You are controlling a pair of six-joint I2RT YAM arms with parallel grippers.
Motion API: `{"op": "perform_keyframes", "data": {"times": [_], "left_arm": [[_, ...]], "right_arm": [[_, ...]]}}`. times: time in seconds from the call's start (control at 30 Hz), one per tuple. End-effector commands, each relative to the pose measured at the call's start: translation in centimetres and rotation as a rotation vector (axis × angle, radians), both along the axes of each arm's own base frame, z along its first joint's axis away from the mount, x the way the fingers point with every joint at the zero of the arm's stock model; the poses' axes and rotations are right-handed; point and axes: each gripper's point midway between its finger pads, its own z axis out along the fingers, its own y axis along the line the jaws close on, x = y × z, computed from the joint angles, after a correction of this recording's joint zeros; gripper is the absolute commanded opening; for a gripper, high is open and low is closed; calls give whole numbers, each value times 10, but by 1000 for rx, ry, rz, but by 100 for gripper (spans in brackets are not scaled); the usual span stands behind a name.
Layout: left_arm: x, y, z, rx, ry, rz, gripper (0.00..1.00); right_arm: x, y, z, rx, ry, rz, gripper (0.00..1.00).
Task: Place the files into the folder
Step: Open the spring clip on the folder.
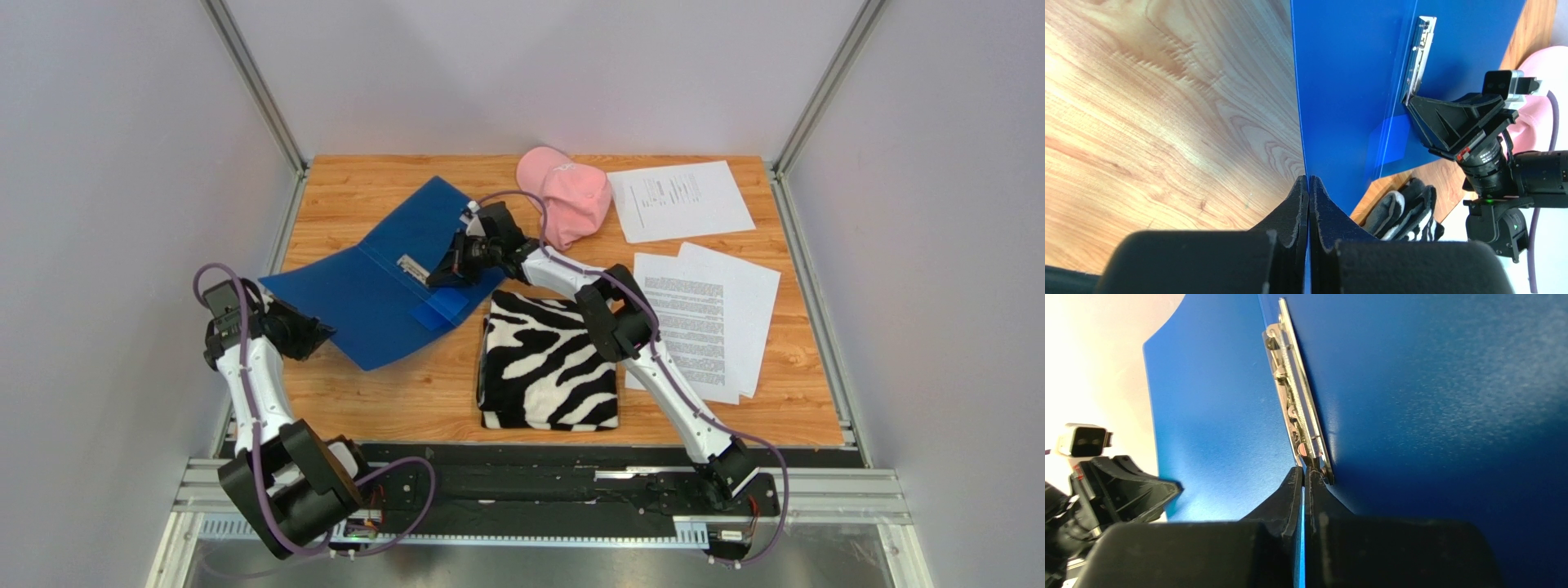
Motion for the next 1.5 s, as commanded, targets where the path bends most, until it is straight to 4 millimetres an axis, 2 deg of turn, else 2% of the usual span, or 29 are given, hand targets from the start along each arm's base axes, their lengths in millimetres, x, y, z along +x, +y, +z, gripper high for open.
{"op": "perform_keyframes", "data": {"times": [0.0,0.07,0.1,0.17,0.2,0.23,0.3,0.33,0.47,0.53,0.63,0.8,0.87,0.9,0.93,0.97,1.0,1.03,1.13,1.23,1.27,1.37,1.47], "left_arm": [[-7,-2,5,2,43,-29,0],[-7,-4,6,-2,49,-38,0],[-6,-4,10,4,43,-43,0],[-7,-7,14,31,48,-62,0],[-5,-5,21,52,40,-70,0],[-9,-7,20,50,71,-77,0],[-9,-9,31,60,63,-101,0],[-15,-11,31,58,88,-105,0],[-30,-10,43,134,130,-110,0],[-35,-9,48,155,141,-104,0],[-32,-16,51,141,118,-135,0],[-33,-15,59,187,129,-158,0],[-32,-19,59,183,126,-180,0],[-33,-20,60,192,128,-189,0],[-35,-21,61,201,135,-201,0],[-36,-25,62,215,138,-224,0],[-38,-22,67,254,147,-222,0],[-40,-21,69,285,151,-233,0],[-47,-18,75,380,163,-250,0],[-55,-16,81,442,170,-263,0],[-56,-15,85,461,163,-263,0],[-59,-10,94,531,166,-263,0],[-59,-10,97,556,173,-277,0]], "right_arm": [[-3,1,-28,-133,5,-12,0],[-2,0,-36,-198,-4,-42,0],[-10,-10,-50,-282,22,-36,0],[-16,-12,-56,-351,12,-46,0],[-24,-14,-52,-385,-7,-31,0],[-36,-15,-62,-426,-10,-20,0],[-40,-19,-63,-479,-39,-41,0],[-45,-19,-59,-496,-52,-35,0],[-46,-36,-72,-626,-90,-47,0],[-50,-43,-73,-681,-85,-28,0],[-55,-50,-77,-756,-131,-21,0],[-68,-61,-77,-865,-155,-2,0],[-75,-61,-79,-876,-137,-7,0],[-75,-61,-72,-869,-141,-11,0],[-85,-66,-83,-893,-122,6,0],[-90,-68,-83,-889,-110,6,0],[-90,-59,-76,-837,-108,-11,0],[-104,-62,-84,-827,-63,12,0],[-115,-49,-76,-772,-43,18,0],[-123,-54,-80,-777,-10,-3,0],[-132,-64,-91,-799,18,-4,0],[-136,-65,-93,-758,60,-35,0],[-143,-78,-110,-803,85,-48,0]]}}
